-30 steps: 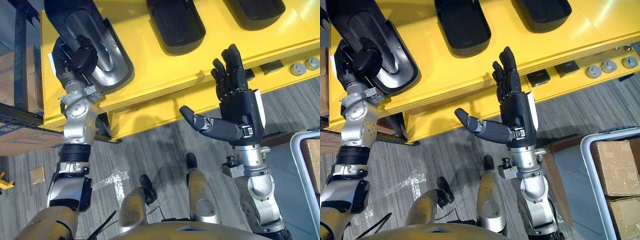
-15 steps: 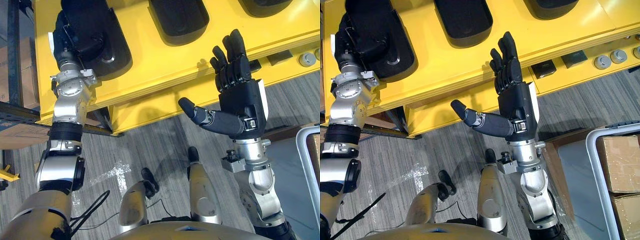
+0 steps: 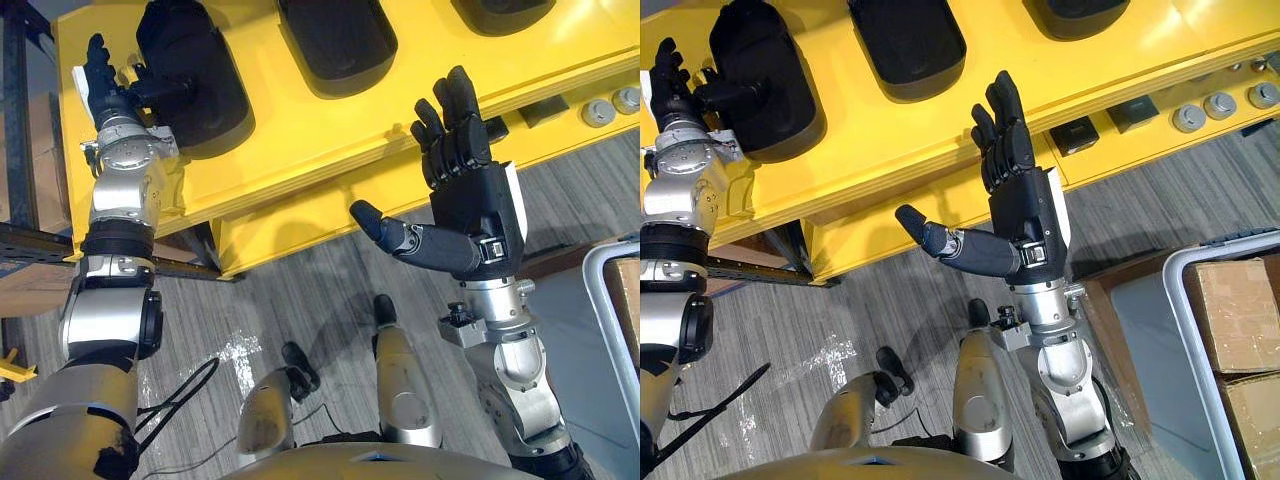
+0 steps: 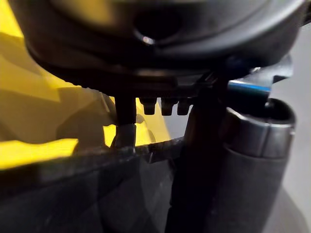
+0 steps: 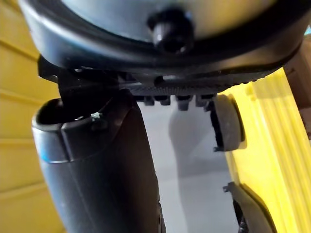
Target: Walk over and take three plastic housings, then place them on the shelf
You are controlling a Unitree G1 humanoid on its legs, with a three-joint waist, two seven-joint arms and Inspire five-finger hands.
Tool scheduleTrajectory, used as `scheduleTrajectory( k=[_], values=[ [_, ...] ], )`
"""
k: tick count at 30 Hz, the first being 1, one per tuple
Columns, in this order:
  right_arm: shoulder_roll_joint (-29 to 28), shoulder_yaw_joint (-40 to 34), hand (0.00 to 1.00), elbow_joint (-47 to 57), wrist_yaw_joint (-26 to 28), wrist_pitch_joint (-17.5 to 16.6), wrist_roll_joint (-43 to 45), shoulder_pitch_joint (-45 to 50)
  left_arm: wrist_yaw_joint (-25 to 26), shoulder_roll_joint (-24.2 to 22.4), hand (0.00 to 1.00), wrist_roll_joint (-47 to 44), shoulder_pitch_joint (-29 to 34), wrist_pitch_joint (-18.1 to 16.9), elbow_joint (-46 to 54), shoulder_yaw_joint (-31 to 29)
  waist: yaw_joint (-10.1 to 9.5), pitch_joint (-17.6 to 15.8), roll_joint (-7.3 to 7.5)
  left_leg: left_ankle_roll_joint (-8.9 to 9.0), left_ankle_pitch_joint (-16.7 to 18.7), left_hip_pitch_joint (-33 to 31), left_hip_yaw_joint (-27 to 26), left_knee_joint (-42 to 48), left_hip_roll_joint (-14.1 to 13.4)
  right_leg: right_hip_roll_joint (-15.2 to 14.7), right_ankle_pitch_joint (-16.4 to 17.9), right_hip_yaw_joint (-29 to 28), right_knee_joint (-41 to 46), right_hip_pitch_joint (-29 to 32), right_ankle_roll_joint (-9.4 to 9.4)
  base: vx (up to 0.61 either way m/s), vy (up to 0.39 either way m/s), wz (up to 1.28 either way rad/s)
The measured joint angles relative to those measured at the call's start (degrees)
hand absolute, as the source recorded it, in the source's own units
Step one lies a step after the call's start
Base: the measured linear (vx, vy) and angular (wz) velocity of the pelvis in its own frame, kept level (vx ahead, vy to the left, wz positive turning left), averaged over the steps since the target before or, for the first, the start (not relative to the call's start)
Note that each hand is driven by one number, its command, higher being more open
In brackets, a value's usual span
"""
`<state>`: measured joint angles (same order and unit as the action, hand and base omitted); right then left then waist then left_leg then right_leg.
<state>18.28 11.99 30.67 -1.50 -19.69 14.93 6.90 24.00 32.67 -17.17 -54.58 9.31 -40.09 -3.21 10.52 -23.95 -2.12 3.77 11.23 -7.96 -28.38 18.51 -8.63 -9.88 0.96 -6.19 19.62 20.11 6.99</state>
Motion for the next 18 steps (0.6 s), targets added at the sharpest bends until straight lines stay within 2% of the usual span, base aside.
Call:
scheduleTrajectory(
  k=[5,8,13,18],
  values=[
    [-0.1,0.6,1.0,0.0,1.3,-0.1,0.0,1.7,2.4,-0.3,1.0,-2.9,1.4,-0.4,0.0,0.0,1.01,0.3,0.29,0.01,-0.4,3.2,-0.1,-1.7,0.2,0.0,-0.1,0.7,-1.1,-3.1,0.03,0.01,0.0,0.0],
    [-0.1,1.5,1.0,-0.1,2.1,-0.3,-0.3,1.7,3.3,-0.5,1.0,-2.7,1.6,-0.4,1.1,0.1,1.12,1.5,0.63,0.07,-2.3,4.9,0.5,-4.0,0.9,0.0,-0.1,1.5,-1.9,-4.6,0.01,0.04,-0.02,0.11],
    [-0.3,1.4,1.0,-2.5,2.9,-1.1,0.2,1.4,4.8,-0.4,1.0,-1.5,4.8,-0.8,7.1,0.6,1.52,5.7,0.63,0.39,-5.8,8.2,3.7,-10.0,2.2,-0.2,-0.1,4.5,-4.4,-8.3,-0.02,0.05,-0.033,0.25],
    [-0.3,-0.2,1.0,-6.9,4.0,-1.1,1.8,1.3,6.9,0.0,1.0,0.3,8.3,-6.9,17.0,0.2,0.59,10.4,0.3,0.52,-7.7,10.1,6.0,-14.1,2.8,0.0,-0.3,6.7,-7.1,-11.0,-0.25,0.03,-0.023,0.22]
  ],
)
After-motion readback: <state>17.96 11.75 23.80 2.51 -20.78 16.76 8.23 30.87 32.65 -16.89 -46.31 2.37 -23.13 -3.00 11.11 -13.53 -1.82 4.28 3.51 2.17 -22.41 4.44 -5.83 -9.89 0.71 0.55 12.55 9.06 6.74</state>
